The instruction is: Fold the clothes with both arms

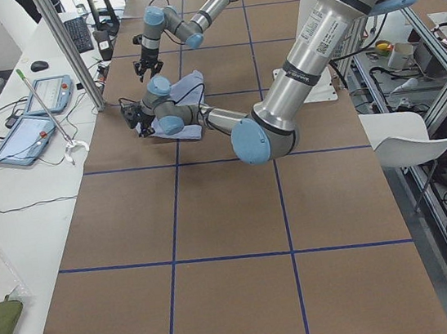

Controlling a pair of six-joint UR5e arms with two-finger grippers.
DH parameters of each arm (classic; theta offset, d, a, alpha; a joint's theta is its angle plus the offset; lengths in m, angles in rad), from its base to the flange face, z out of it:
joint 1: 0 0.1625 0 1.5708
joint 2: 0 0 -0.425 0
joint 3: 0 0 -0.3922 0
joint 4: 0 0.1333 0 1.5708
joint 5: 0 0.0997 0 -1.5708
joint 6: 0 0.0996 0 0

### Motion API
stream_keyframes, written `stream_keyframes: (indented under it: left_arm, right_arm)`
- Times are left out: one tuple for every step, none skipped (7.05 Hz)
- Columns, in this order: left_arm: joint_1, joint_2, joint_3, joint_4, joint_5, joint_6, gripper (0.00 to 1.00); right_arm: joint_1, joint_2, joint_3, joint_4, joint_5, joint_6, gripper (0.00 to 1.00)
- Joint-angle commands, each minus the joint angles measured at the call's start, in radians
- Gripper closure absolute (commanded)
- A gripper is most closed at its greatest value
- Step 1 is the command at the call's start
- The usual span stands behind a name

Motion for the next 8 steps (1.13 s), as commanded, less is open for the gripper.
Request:
stream_keyframes:
  left_arm:
    - [-0.054,-0.012,0.006,-0.005,-0.081,0.054,0.35]
    - [-0.091,0.026,-0.037,0.001,-0.182,0.159,0.35]
    - [-0.126,0.126,-0.145,0.003,-0.251,0.291,0.36]
    - [-0.177,0.22,-0.243,0.006,-0.316,0.455,0.36]
    - [-0.202,0.313,-0.325,0.006,-0.354,0.586,0.36]
    - [-0.214,0.418,-0.4,0.006,-0.362,0.742,0.36]
    - [-0.251,0.511,-0.451,0.006,-0.394,0.909,0.36]
    - [-0.303,0.606,-0.502,0.006,-0.442,1.068,0.36]
  right_arm:
    - [0.056,-0.011,0.003,0.0,0.057,-0.053,0.0]
    - [0.103,-0.067,0.052,-0.001,0.124,-0.149,0.0]
    - [0.146,-0.168,0.148,-0.009,0.181,-0.285,0.0]
    - [0.198,-0.259,0.202,-0.021,0.261,-0.43,0.0]
    - [0.267,-0.376,0.285,-0.049,0.336,-0.609,0.0]
    - [0.357,-0.466,0.333,-0.108,0.426,-0.861,0.0]
    - [0.457,-0.532,0.347,-0.153,0.532,-1.138,0.0]
    - [0.531,-0.601,0.352,-0.17,0.6,-1.389,0.0]
